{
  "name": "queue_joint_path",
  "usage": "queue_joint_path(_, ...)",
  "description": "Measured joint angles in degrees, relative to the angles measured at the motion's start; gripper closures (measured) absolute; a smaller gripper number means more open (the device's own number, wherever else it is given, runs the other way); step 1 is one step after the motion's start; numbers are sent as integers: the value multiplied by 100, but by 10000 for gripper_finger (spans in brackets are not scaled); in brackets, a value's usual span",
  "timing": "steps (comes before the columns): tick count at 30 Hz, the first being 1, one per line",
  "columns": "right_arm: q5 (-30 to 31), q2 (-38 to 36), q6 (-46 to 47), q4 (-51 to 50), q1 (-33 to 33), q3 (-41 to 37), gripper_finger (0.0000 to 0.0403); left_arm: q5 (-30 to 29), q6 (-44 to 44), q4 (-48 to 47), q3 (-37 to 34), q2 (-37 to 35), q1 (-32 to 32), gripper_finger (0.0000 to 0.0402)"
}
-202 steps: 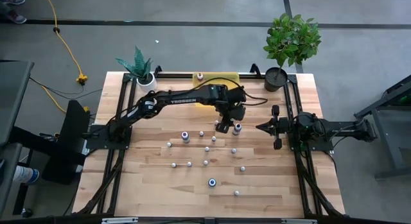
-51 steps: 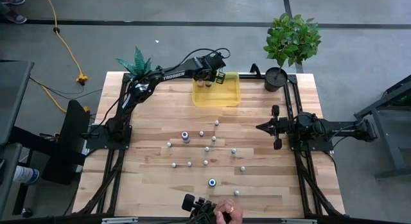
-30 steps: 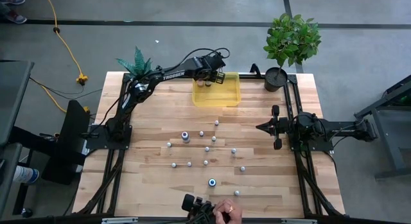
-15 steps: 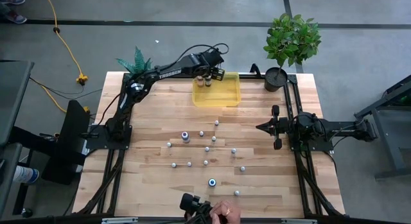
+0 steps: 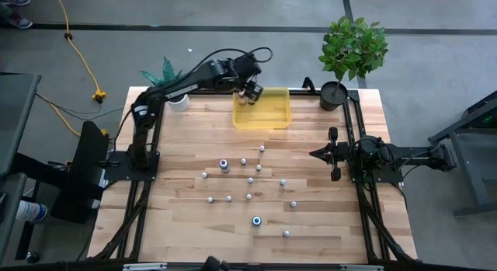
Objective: Pick & Place food coloring
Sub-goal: Put the large purple food coloring bottle into the yellow bin
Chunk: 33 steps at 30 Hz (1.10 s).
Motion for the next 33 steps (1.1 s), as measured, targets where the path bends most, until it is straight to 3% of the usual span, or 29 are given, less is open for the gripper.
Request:
queue_joint_path(7, -1, 0, -2, 0, -1, 0, 402, 551, 1058, -1252, 2, -756, -440, 160)
queue_joint_path(14, 1, 0, -2, 0, 0, 0, 402, 1362, 1382, -2645, 3, -1312, -969, 160)
queue_joint_path(16, -1, 0, -1, 0, -1, 0, 402, 1623, 1428, -2623, -124, -1440, -1174, 160)
queue_joint_path(21, 1, 1, -2, 1, -1, 0, 402, 2692, 1539, -2242, -1117, -2052, -1719, 160)
queue_joint_path(27, -1, 0, -2, 0, -2, 0, 402, 2357, 1286, -1323, -2891, -2758, -2262, 160)
queue_joint_path(33, -1, 0, 0, 0, -2, 0, 402, 2325, 1170, 310, -4720, -3360, -2502, 160)
